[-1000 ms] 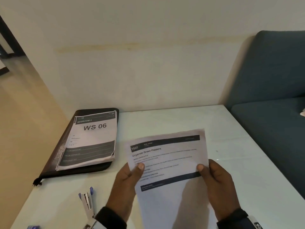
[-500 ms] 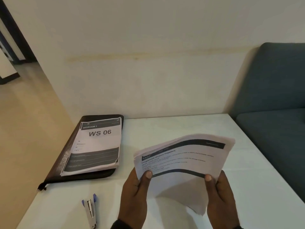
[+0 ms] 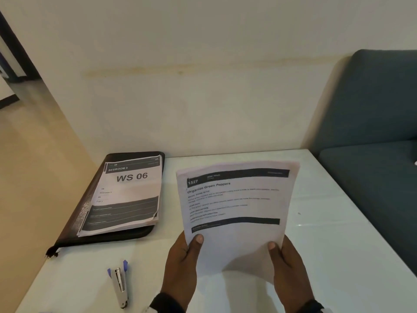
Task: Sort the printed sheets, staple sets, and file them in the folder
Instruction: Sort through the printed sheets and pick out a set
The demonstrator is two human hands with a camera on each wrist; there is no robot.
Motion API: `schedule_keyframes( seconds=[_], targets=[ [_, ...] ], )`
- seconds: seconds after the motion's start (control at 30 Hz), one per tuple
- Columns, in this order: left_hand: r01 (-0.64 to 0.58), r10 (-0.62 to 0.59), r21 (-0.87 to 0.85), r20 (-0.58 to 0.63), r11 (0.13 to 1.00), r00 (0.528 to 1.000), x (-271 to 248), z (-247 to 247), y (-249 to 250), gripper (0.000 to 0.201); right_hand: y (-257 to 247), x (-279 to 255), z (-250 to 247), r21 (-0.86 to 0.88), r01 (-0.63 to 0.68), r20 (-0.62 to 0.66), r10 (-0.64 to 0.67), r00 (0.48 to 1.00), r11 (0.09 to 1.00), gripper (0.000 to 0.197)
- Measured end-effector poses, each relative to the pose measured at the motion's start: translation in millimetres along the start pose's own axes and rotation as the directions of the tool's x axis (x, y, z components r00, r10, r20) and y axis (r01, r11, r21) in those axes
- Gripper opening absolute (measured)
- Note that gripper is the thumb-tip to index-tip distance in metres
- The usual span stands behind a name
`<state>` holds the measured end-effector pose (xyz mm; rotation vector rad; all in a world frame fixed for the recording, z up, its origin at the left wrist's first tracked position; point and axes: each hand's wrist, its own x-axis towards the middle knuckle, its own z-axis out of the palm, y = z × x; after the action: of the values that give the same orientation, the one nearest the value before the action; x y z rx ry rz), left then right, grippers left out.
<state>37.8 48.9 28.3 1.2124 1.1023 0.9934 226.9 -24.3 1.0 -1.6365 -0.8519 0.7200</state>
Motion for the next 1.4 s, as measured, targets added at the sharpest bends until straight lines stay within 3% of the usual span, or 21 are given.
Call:
schedule_keyframes(
  seconds=[0.17,0.33,0.5,0.77,0.93,1.07,1.17,1.3,1.4],
  targets=[
    [0.048,-0.044,0.131,-0.033,0.99,0.999,4.0,-5.9,-3.8,0.022,6.1,4.2,-2.7,-0.075,-0.048,-0.047,0.044,0.998,0.996,0.019],
    [0.183,-0.175,0.163,-0.061,0.969,0.983,0.0,-9.2,-12.8,0.02,14.6,2.2,0.1,-0.168,-0.111,-0.03,0.107,0.994,0.98,0.025],
    [0.29,-0.283,0.086,-0.086,0.953,0.955,-19.8,-15.9,-9.9,0.016,8.4,-8.9,2.7,-0.279,-0.08,-0.043,0.071,0.997,0.957,0.032],
    [0.335,-0.343,-0.123,-0.059,0.934,0.937,-88.0,-59.3,-0.9,0.022,-7.5,-50.6,6.5,-0.356,-0.053,0.095,0.092,0.991,0.933,0.03],
    [0.393,-0.444,-0.351,-0.073,0.85,0.893,-119.8,-77.1,-24.4,0.025,-7.3,-79.9,10.5,-0.341,-0.01,0.187,0.078,0.979,0.94,0.029],
    [0.456,-0.498,-0.357,-0.031,0.815,0.867,-114.2,-83.2,-35.6,0.023,-1.9,-77.9,11.5,-0.335,-0.036,0.162,0.095,0.982,0.942,0.029],
    [0.438,-0.48,-0.355,-0.036,0.826,0.876,-107.7,-87.2,-37.4,0.024,-6.0,-71.6,19.9,-0.346,-0.022,0.16,0.082,0.984,0.938,0.028],
    [0.296,-0.336,-0.219,-0.173,0.93,0.926,-101.2,-95.6,-25.9,0.023,-25.4,-63.9,37.2,-0.333,0.036,0.235,0.046,0.971,0.942,0.029],
    [0.207,-0.255,-0.201,-0.255,0.958,0.933,-92.2,-113.0,-3.0,0.019,-43.9,-59.1,60.7,-0.248,0.025,0.283,0.047,0.958,0.968,0.032]
  ],
)
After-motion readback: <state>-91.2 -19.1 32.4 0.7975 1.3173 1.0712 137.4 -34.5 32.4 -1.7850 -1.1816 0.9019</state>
